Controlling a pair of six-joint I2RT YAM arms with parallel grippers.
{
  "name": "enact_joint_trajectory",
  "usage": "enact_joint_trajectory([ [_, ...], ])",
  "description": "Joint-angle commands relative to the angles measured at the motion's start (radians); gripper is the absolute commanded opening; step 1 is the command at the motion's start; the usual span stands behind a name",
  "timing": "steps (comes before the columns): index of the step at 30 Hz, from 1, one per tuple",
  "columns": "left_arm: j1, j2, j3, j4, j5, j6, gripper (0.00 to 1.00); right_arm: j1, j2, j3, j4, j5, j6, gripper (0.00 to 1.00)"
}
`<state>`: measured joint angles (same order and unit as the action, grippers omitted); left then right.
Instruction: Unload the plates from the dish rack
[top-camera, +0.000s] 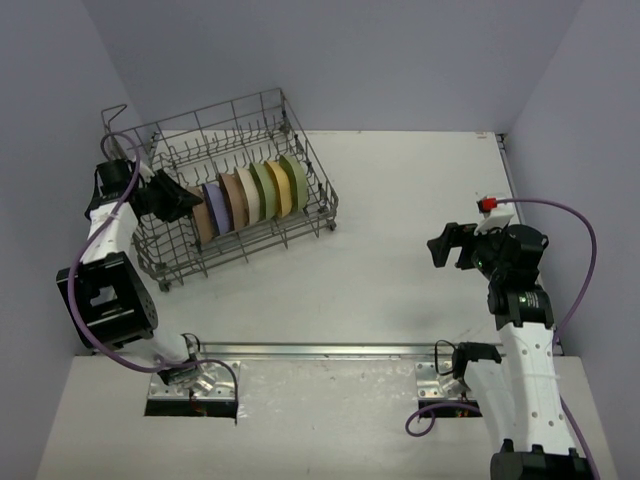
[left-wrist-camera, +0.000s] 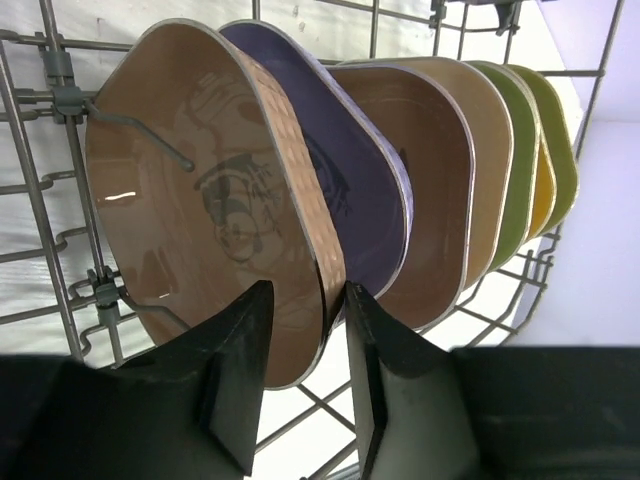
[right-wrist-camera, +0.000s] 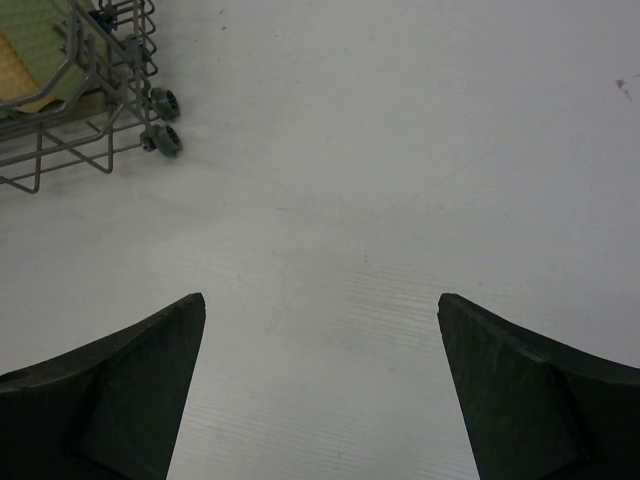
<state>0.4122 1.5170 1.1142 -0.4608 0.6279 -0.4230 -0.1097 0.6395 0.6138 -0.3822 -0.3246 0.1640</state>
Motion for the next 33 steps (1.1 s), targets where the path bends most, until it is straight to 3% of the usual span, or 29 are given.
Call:
enact_joint_trajectory([
  [1,0.03,-0.002,-0.006,0.071,0.082,-0.018,0.22,-0.005,0.007,0.054,0.047,-0.02,0.018,0.99],
  [7,0.051,-0.027,-0.016,0.085,0.125,-0.028,0.0,-0.004,0.008,0.058,0.046,-0.027,0.02,0.99],
  [16,0.096,-0.083,-0.037,0.144,0.244,-0.062,0.0,-0.004,0.002,0.061,0.039,-0.03,0.02,0.99],
  [26,0.146,-0.156,-0.097,0.35,0.476,-0.194,0.0,-0.005,-0.001,0.067,0.035,-0.039,0.022,0.99],
  [33,0.154,-0.192,-0.098,0.402,0.526,-0.247,0.0,-0.004,-0.007,0.068,0.03,-0.041,0.02,0.99],
])
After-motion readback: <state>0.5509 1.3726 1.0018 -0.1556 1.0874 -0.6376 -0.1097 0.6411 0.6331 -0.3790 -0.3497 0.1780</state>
